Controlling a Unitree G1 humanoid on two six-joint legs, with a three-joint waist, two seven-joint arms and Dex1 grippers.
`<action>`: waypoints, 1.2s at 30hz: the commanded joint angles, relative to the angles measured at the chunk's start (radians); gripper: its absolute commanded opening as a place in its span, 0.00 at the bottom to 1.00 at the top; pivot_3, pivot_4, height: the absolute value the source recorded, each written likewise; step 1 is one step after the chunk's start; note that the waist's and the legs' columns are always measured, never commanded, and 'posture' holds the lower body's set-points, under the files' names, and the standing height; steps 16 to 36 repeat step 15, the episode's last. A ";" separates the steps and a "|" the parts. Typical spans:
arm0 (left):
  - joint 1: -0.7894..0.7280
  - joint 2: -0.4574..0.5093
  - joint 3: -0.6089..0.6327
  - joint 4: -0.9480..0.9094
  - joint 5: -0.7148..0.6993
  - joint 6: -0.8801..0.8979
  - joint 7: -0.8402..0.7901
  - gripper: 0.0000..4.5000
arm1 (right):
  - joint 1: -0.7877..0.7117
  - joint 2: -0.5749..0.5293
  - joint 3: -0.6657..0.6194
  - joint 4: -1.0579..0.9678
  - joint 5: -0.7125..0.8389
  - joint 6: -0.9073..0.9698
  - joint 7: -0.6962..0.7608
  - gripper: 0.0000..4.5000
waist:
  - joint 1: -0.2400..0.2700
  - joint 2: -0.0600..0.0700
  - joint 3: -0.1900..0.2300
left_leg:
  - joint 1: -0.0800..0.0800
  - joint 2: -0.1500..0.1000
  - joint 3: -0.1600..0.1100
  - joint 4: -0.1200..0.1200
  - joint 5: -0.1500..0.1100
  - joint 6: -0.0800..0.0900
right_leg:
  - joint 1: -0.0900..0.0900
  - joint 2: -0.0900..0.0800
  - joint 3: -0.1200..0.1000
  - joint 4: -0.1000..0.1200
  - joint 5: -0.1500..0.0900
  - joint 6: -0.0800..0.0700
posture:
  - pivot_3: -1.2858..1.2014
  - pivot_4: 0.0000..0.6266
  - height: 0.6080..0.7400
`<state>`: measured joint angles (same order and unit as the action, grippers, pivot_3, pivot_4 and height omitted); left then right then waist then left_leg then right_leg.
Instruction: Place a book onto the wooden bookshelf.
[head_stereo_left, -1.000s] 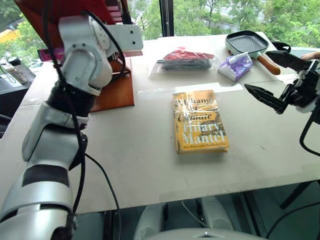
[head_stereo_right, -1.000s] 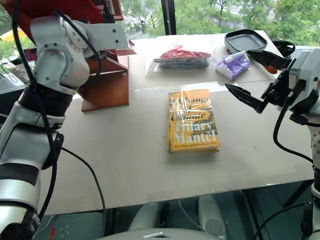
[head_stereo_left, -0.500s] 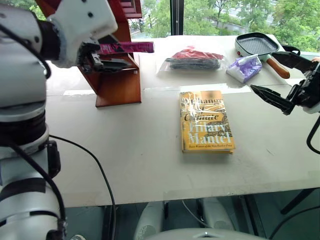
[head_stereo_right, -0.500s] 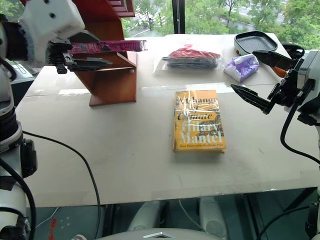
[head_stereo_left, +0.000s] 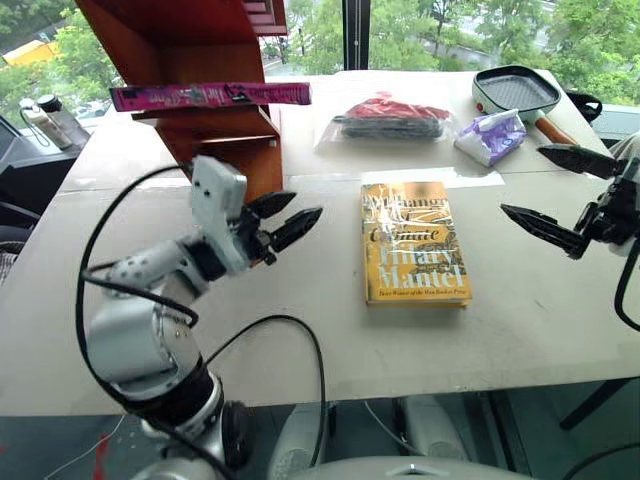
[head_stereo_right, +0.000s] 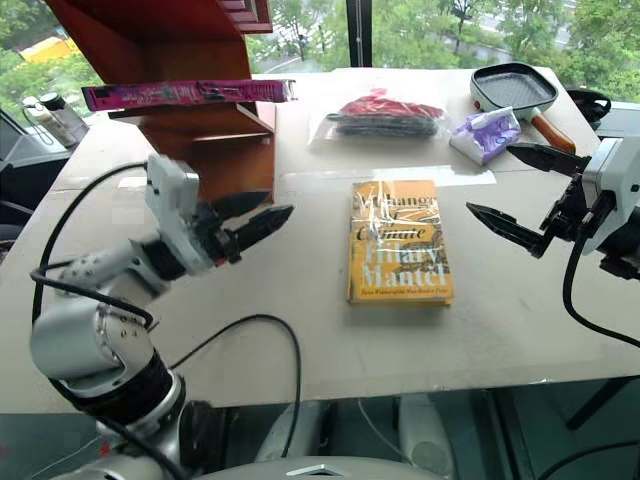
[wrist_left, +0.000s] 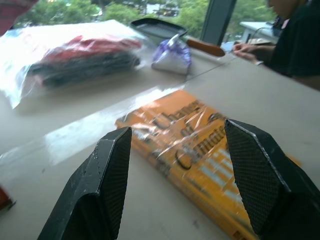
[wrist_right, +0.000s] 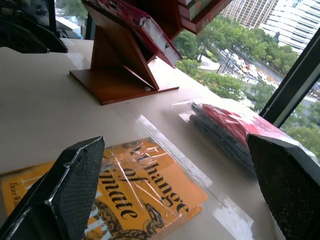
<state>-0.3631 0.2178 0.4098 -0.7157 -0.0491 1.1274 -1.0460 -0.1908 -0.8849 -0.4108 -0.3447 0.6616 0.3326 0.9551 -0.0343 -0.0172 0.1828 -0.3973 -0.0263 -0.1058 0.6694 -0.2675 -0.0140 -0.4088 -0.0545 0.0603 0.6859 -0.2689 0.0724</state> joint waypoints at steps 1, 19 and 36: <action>0.155 0.047 -0.001 0.034 -0.132 -0.129 -0.048 0.86 | 0.102 -0.033 -0.117 -0.024 -0.017 -0.012 0.037 1.00 | 0.008 0.000 -0.001 | 0.001 0.000 0.000 0.000 0.000 0.000 | 0.001 0.000 -0.001 0.000 0.000 0.000 | 0.52 0.24 1.00; 0.494 0.321 0.031 0.227 -0.303 -0.485 -0.047 0.99 | 0.572 0.023 -0.283 -0.046 -0.174 -0.107 0.104 1.00 | 0.019 0.002 -0.001 | 0.018 0.003 0.000 -0.004 -0.002 0.002 | 0.023 0.000 -0.004 -0.013 -0.001 0.000 | 0.52 0.24 1.00; 0.494 0.321 0.031 0.227 -0.303 -0.485 -0.047 0.99 | 0.572 0.023 -0.283 -0.046 -0.174 -0.107 0.104 1.00 | 0.019 0.002 -0.001 | 0.018 0.003 0.000 -0.004 -0.002 0.002 | 0.023 0.000 -0.004 -0.013 -0.001 0.000 | 0.52 0.24 1.00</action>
